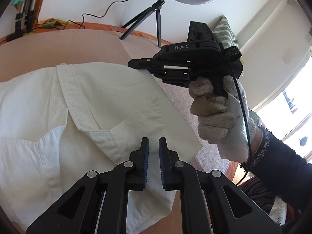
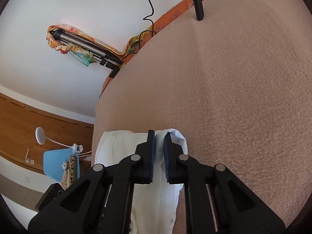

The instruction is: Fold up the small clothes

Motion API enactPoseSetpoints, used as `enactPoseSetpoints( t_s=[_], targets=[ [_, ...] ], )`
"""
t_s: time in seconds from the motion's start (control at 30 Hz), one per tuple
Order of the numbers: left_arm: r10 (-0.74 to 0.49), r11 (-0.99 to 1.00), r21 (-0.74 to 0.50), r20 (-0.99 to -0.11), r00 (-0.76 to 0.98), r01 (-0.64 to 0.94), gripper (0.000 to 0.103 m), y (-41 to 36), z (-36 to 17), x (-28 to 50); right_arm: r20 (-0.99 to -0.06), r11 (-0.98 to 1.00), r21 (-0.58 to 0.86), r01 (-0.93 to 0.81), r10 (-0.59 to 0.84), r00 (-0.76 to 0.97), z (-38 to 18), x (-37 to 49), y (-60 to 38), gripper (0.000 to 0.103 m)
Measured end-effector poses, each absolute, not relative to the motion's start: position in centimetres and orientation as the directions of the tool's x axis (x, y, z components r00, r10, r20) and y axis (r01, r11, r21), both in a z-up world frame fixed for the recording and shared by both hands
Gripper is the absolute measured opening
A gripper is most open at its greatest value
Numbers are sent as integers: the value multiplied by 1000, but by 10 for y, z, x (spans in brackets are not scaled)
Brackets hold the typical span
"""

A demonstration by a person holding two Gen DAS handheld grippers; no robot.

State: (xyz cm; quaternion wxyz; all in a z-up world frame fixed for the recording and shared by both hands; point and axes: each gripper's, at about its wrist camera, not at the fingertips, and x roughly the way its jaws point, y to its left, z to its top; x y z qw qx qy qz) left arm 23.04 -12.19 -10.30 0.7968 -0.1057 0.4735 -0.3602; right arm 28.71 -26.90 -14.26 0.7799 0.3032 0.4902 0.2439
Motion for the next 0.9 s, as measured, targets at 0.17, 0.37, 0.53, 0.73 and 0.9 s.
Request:
enactPoseSetpoints(
  t_s=[0.17,0.37,0.53,0.73,0.9],
  targets=[
    [-671,722,-518,-687,280,458,9,-123,-113,229,-734,865,476,-161,491,469,-131,280,-245,2],
    [-707,691,-536,-641,299,485,9,-113,-78,200,-768,919,340,-199,393,506,-97,262,-244,8],
    [-637,767,-454,-622,456,453,9,-72,-45,178,-710,891,291,-347,445,545,-67,241,-218,8],
    [-475,878,-420,-694,541,231,9,-9,-71,202,-761,882,228,-413,426,489,-93,253,-173,8],
    [-468,882,-437,-758,455,179,9,0,-108,214,-791,881,282,-379,437,428,-117,265,-174,8]
  ],
)
